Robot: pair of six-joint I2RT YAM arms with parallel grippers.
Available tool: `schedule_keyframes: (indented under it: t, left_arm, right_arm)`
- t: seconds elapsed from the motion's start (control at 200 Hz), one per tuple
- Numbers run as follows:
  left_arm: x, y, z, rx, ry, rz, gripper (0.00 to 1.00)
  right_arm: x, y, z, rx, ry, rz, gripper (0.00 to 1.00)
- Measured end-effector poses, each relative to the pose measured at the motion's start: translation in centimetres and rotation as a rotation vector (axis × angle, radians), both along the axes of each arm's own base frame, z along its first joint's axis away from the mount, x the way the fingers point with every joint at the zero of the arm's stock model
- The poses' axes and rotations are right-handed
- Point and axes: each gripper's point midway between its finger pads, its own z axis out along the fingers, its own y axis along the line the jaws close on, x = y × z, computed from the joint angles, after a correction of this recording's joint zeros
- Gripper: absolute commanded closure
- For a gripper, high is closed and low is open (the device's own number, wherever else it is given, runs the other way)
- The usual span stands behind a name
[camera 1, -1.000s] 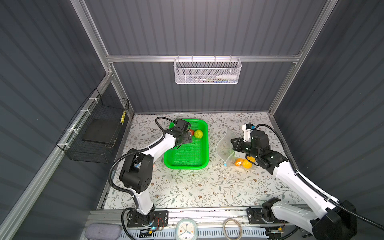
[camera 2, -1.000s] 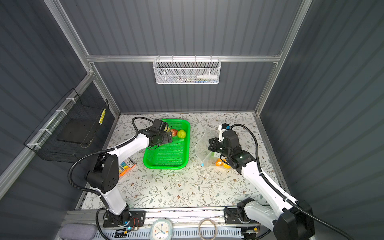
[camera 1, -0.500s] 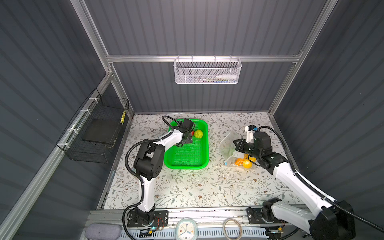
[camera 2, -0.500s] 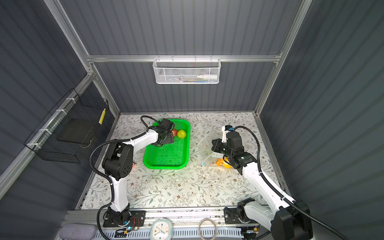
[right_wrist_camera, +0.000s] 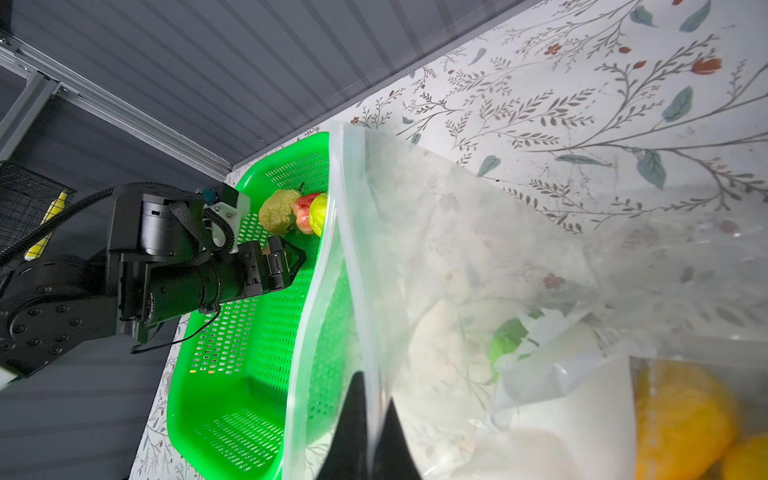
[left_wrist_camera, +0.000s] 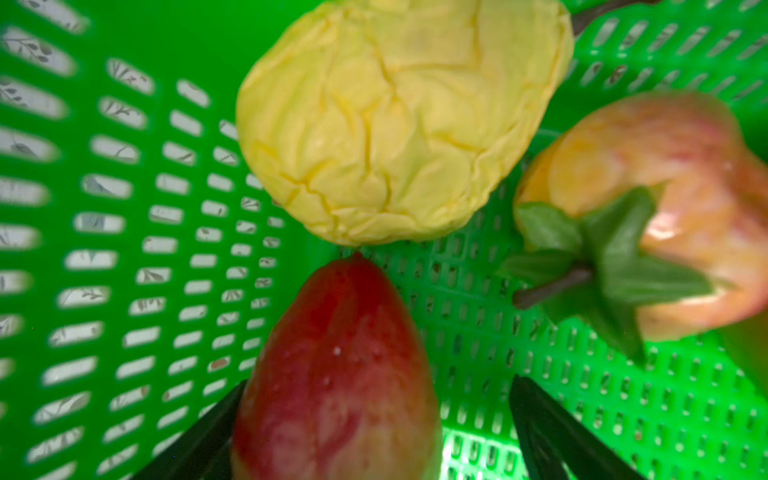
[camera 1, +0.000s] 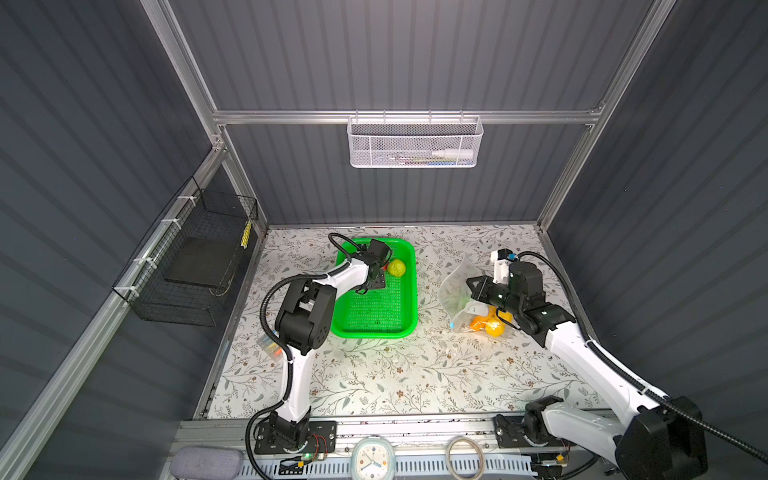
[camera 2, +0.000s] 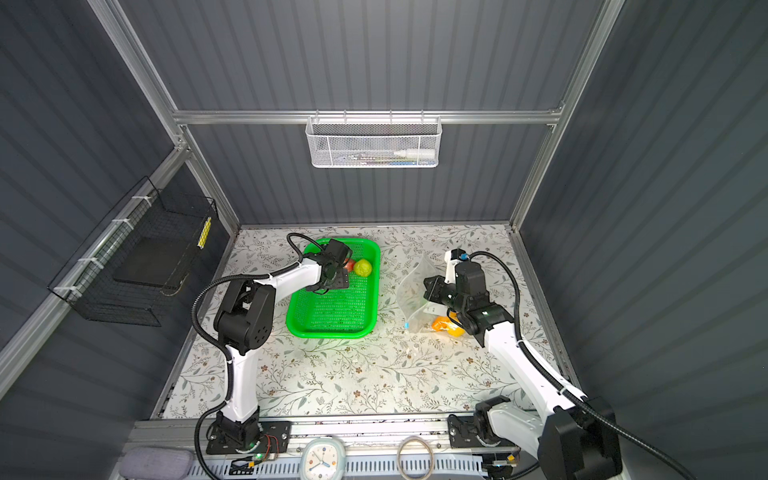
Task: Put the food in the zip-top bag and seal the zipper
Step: 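Lower the left gripper and grasp the red mango-shaped fruit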
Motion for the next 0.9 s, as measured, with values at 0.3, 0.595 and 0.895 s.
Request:
schedule_keyframes:
  t: [0.3, 0.595, 0.895]
  left_arm:
    - [0.5, -0.4, -0.2, -0.001, -0.011, -0.025, 0.31]
    - [0.8, -0.7, -0.2, -0.012, -0.020, -0.036, 0.41]
    - [0.1, -0.7, -0.1, -0.028, -0.015, -0.043, 0.43]
  right_arm:
    - [0.1, 0.1, -0.7, 0.002, 0.026, -0.003, 1.00]
    - [0.0, 0.0, -0.9, 0.001, 0.036, -0.004, 1.00]
    - [-0.2, -0.1, -1.1, -0.006, 0.056, -0.005, 1.00]
